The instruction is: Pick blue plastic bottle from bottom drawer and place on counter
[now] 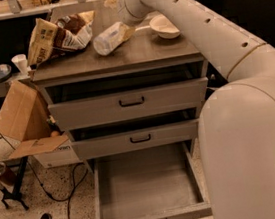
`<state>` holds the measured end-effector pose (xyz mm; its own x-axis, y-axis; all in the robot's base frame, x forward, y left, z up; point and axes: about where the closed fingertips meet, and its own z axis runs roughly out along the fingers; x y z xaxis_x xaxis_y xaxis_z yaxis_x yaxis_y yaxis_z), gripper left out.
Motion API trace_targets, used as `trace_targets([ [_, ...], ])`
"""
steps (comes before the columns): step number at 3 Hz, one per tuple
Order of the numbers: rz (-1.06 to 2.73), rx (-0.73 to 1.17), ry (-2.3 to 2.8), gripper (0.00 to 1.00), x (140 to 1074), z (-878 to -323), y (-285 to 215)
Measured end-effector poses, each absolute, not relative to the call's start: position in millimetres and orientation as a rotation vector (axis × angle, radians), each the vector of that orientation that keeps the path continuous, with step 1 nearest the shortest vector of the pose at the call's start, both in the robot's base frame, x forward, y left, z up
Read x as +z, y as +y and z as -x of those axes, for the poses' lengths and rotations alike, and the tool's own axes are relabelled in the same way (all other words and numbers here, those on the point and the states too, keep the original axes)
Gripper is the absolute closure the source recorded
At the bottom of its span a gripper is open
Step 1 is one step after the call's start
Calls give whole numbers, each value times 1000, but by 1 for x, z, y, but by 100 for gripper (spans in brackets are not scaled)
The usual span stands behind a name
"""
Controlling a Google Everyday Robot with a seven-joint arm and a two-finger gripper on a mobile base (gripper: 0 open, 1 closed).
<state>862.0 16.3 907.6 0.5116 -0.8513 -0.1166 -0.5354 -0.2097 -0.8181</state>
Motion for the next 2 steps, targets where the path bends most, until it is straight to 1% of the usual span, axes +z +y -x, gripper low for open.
trace_targets([
  [1,1887,-457,1145,0,907,-862,17],
  [2,1887,-457,1145,0,907,-862,17],
])
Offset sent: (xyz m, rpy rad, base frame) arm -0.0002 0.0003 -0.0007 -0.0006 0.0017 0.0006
